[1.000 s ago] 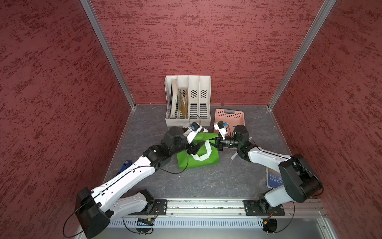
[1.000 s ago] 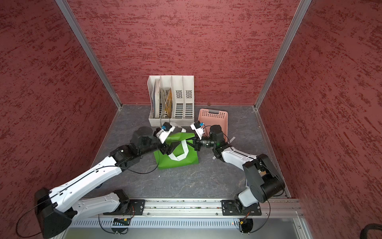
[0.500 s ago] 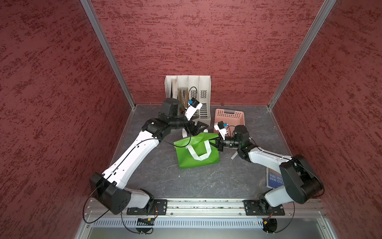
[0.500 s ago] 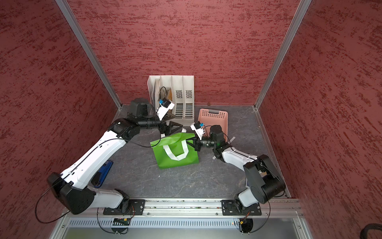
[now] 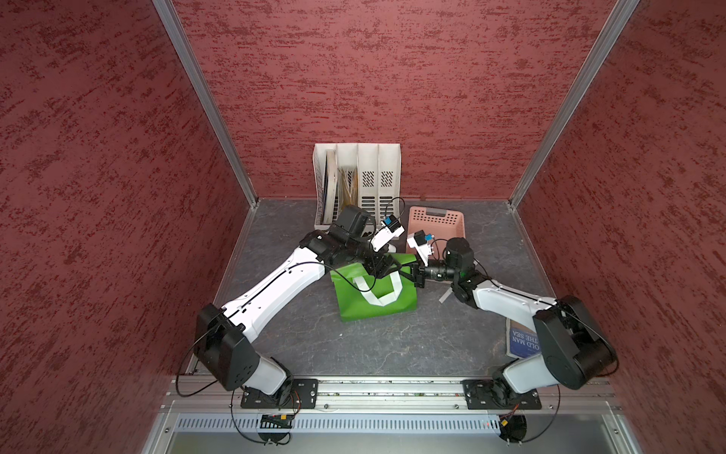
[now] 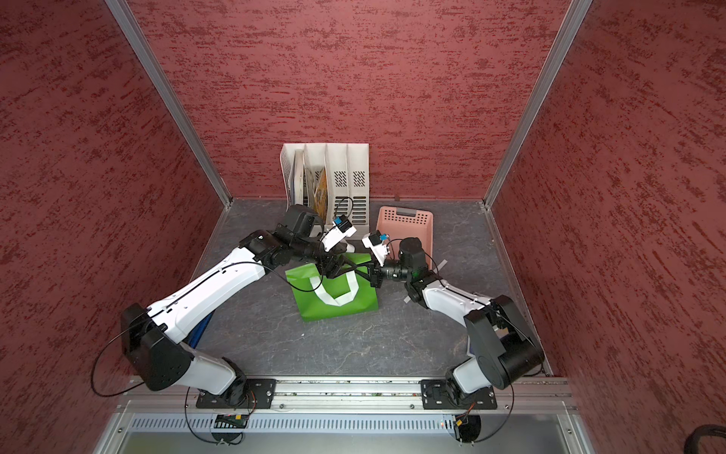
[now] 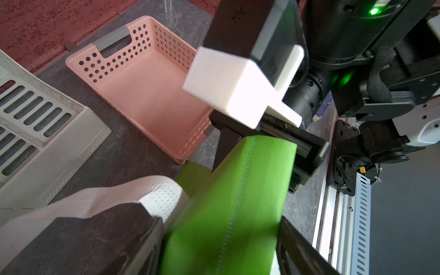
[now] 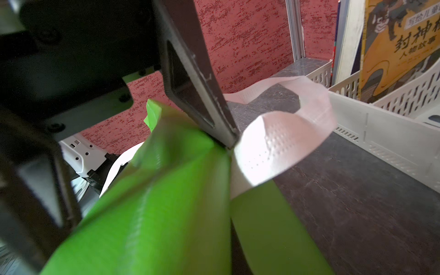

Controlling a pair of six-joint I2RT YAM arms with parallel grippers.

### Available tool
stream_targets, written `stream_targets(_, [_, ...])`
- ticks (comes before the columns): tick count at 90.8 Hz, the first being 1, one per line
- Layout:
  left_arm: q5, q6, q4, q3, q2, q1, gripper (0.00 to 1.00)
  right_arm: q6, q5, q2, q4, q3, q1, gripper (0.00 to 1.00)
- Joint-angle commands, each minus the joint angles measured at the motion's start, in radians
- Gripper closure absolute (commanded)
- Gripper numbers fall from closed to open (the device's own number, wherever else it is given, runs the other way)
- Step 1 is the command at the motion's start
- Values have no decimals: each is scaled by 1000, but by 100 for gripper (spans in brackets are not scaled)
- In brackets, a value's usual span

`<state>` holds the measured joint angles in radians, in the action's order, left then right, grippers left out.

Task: Place the ice pack in the delivery bag
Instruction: Seal the delivery bag at the center of the board.

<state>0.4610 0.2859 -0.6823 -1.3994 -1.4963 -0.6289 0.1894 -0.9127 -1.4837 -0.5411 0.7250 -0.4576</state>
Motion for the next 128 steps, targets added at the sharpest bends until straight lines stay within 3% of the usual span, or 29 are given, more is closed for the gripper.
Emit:
stream_targets(1, [-10, 7, -4, 9, -37, -4, 33, -10, -20, 61, -68, 13, -4, 100])
stream_targets(12, [44, -6, 29, 13, -46, 0, 35, -13, -16, 71, -70, 6, -6, 100])
stream_targets(36, [213, -55, 71, 74, 68, 38, 10, -45, 6, 55, -27, 16, -7, 100])
stream_targets(47, [273, -152, 225, 154, 122, 108, 10, -36, 2, 51, -41, 14, -7, 100])
stream_targets(67, [331, -167, 155, 74, -7, 126, 30, -31, -3, 51, -46, 22, -7, 100])
stream_targets(82, [319, -150, 144, 79, -23, 109, 31, -36, 2, 55, -35, 25, -7, 100])
stream_targets(98, [296, -134, 128, 77, -38, 87, 40, -38, 6, 57, -30, 31, -7, 100])
stream_targets(114, [206, -94, 92, 71, -61, 39, 44, -39, 5, 57, 8, 48, -7, 100])
stream_targets(128, [140, -85, 95, 65, -70, 23, 77, -42, 15, 76, 32, 39, -7, 100])
